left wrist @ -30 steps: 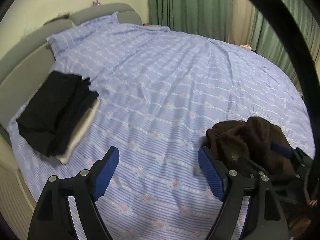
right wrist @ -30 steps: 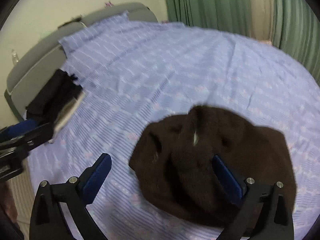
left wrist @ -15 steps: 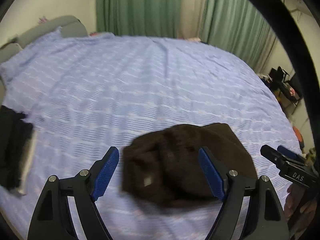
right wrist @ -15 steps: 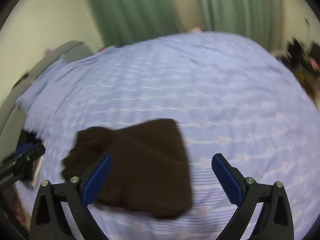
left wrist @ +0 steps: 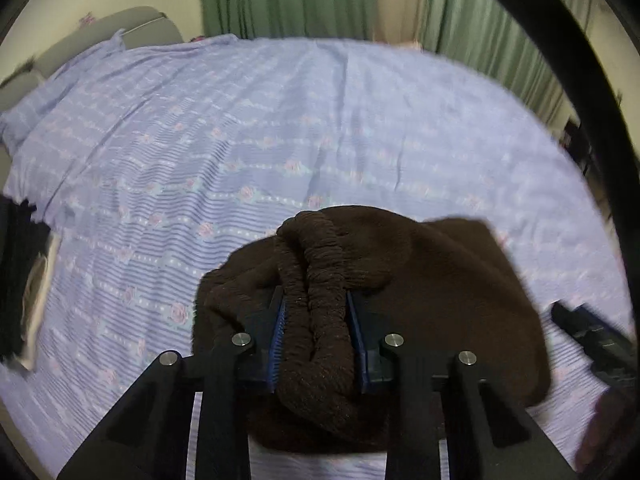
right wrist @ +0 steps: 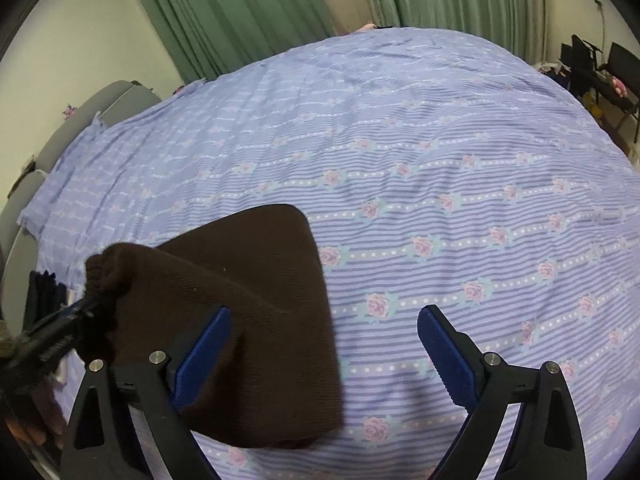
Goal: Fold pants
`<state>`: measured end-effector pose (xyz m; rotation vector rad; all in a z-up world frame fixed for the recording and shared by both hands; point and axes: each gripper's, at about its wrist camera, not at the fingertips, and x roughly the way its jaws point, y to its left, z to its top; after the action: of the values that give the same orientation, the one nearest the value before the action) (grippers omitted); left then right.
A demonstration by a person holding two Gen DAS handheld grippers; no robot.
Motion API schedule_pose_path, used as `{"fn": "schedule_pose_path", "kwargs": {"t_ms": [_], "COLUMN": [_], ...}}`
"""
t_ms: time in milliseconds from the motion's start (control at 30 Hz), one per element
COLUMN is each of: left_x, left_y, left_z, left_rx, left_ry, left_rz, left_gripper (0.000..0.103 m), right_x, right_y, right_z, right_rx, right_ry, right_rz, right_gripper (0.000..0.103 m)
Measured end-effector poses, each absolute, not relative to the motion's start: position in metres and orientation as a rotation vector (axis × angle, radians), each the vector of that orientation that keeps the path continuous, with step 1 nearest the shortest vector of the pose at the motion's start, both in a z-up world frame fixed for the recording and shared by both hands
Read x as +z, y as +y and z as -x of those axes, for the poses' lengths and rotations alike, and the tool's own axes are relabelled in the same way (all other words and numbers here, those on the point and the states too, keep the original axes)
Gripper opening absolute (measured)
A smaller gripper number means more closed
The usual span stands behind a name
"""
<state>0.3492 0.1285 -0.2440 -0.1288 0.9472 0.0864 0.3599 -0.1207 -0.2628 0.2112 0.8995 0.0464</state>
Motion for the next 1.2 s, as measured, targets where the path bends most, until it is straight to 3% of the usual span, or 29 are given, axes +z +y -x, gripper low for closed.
{"fn": "schedule_pose_path", "kwargs": {"t_ms": [133,233,300,367,433,700,767,867,1067,1200], "left_x": [-0.222,-0.246,-0.267,-0.279,-0.286,-0.315,-0.315,-0.297,-0.238,-0.284], "left_y": [0.140,0.159,0.176,0.189,0.197,0.212,0.208,0.195,0.176,0.217], "left_z": [-0.318,-0.309,-0.307,-0.306,-0.306,-0.314,-0.318,-0.322,-0.332,-0.355], "left_rx": [0.086,0.148,0.167,0.177,0.168,0.105,0.071,0.062,-0.014,0.060], "left_ry": [0.898,0.957,1.015,1.037,1.042,1.052,1.055,1.044,0.880,1.004], "left_rz": [0.134,0.136,0.215,0.302,0.393,0.647,0.669,0.574,0.358,0.475], "left_gripper": [0.032,0.050,0.054,0.069,0.072,0.070,0.050,0.040,0.040,0.043], "right_x": [-0.262,-0.269,-0.278,-0.288,-0.296,-0.321,-0.325,-0.327,-0.312,-0.296], "right_y": [-0.113,-0.102,-0.094,-0.086,-0.082,-0.083,-0.083,-0.084,-0.084,-0.074], "right_z": [-0.355,-0.356,-0.357,-0.357,-0.357,-0.360,-0.362,-0.363,-0.355,-0.354], "right_rx": [0.103,0.139,0.161,0.183,0.196,0.206,0.204,0.210,0.217,0.208], "right_ry": [0.890,0.915,0.943,0.973,0.996,1.059,1.064,1.069,1.045,0.998], "right_rz": [-0.217,-0.209,-0.195,-0.179,-0.175,-0.223,-0.218,-0.226,-0.261,-0.240], "right_gripper": [0.096,0.096,0.096,0.096,0.096,0.095,0.094,0.094,0.094,0.094]}}
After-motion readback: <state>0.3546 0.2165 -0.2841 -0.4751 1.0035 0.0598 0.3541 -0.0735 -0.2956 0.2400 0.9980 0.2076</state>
